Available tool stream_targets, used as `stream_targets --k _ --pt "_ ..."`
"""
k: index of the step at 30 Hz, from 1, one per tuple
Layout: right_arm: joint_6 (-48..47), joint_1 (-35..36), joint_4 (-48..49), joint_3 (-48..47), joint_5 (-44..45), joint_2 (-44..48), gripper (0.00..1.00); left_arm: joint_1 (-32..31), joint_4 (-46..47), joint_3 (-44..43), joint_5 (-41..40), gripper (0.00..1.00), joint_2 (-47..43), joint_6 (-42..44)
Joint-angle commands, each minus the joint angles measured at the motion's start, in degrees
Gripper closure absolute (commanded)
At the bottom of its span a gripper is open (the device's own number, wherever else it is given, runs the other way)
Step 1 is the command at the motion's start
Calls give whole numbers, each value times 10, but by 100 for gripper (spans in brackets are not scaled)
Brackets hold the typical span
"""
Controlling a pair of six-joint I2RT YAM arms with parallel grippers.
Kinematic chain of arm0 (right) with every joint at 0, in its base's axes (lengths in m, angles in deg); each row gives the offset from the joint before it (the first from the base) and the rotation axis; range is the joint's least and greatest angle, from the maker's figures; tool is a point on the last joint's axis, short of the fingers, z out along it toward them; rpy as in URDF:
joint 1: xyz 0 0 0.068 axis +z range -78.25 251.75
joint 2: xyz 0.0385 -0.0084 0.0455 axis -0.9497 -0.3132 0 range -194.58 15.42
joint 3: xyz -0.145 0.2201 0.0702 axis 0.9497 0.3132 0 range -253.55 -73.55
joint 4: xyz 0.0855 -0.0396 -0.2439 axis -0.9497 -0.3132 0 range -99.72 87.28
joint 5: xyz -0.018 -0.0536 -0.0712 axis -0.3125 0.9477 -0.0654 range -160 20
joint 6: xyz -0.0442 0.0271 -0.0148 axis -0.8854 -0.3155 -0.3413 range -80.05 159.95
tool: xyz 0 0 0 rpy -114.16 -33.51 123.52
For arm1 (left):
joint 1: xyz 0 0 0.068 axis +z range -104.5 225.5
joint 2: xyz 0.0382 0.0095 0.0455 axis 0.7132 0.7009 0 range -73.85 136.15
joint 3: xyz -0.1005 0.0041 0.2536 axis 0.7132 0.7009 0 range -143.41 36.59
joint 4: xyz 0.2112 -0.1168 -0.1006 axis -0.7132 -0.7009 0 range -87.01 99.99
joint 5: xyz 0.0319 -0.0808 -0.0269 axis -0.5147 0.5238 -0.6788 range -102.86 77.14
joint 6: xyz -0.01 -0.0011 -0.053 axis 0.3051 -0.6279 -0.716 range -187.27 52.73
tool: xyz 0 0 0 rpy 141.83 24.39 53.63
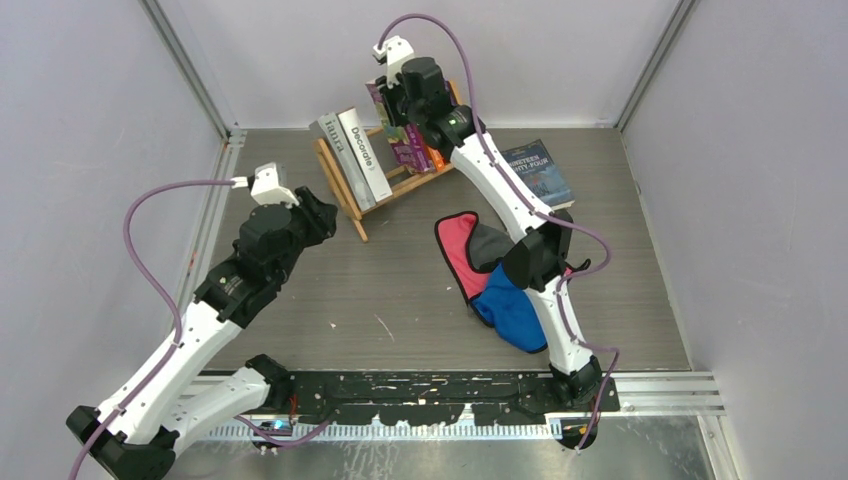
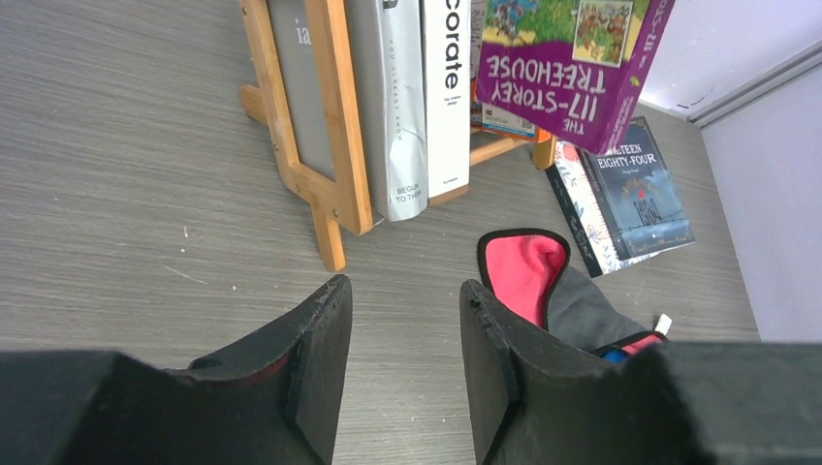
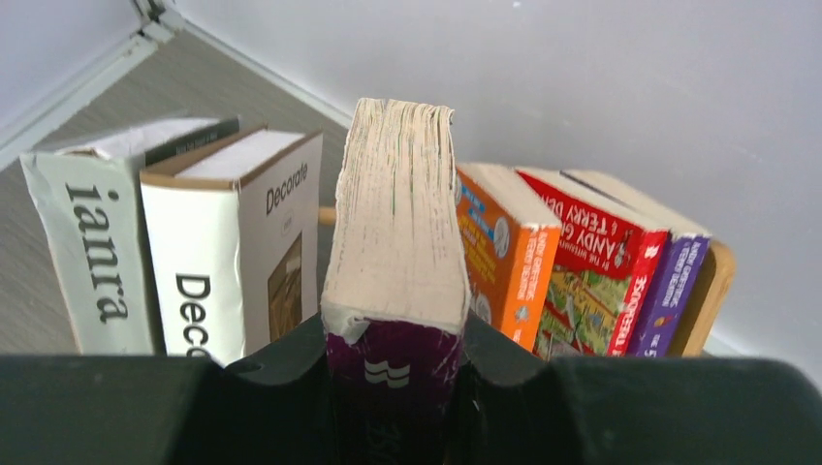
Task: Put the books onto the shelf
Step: Place the book on the shelf.
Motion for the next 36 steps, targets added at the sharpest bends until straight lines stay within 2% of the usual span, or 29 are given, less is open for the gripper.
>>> stream_targets --k 1,26,36 --pt "-11 -8 72 -62 -13 -18 99 4 19 2 0 55 -7 -3" --pt "-18 -44 99 -72 -45 -109 99 4 68 61 -14 58 -13 -24" --pt "-29 -58 101 -86 -43 -130 99 4 82 85 -30 54 -24 -42"
